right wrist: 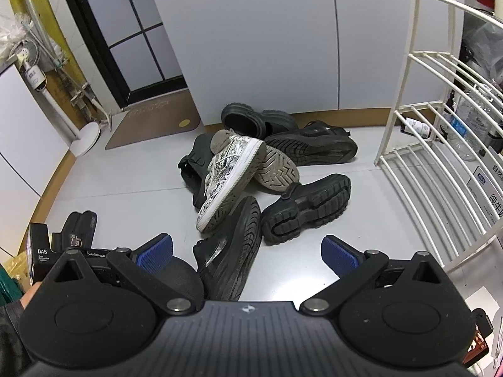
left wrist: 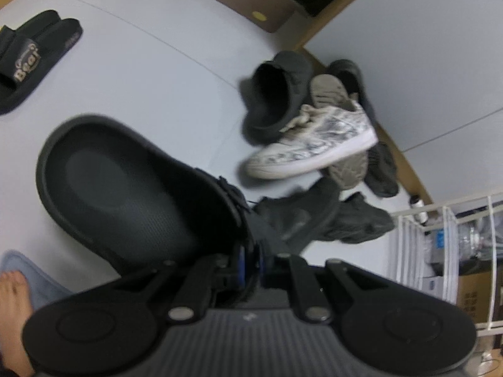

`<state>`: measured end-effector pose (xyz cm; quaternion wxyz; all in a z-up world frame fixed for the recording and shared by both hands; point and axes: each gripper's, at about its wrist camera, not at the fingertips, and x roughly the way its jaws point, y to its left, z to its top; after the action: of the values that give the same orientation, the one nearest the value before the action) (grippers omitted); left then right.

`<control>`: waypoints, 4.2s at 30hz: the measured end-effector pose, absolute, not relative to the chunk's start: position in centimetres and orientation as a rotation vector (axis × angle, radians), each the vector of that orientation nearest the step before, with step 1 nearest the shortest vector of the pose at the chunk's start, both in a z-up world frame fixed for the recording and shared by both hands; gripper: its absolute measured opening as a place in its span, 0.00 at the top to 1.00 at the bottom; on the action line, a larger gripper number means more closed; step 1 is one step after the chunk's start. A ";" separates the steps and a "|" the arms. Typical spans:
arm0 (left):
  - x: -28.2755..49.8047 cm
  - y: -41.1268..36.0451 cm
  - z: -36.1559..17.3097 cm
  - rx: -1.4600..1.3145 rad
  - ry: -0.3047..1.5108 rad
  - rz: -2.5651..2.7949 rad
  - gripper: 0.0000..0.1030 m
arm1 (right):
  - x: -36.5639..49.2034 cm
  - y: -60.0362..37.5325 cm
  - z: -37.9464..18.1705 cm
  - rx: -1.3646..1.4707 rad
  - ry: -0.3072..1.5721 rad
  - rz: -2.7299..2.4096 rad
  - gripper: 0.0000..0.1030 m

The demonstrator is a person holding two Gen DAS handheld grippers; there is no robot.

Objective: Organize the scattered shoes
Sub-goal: 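Lift the clog with the left gripper and carry it toward the rack, then lower the clog onto the floor and open the left gripper, then move the right gripper down to the clog's heel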

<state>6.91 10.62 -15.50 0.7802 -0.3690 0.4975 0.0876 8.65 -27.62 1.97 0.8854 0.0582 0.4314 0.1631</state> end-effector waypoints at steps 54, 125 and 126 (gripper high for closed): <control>17.5 -22.2 -32.2 -1.055 1.235 0.086 0.92 | 11.1 -47.4 -10.7 0.136 1.187 0.084 0.00; 13.1 -6.2 -5.0 -0.196 1.185 -0.218 0.12 | 10.7 -33.5 -11.5 -0.565 1.144 0.626 0.01; 13.3 -6.2 -5.3 -0.204 1.182 -0.219 0.12 | 10.9 -33.5 -11.5 -0.555 1.143 0.632 0.01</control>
<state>13.30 -6.20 -5.30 0.8198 -0.0960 0.5551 -0.1028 10.86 -33.54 -11.55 0.7586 -0.2550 0.5247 0.2901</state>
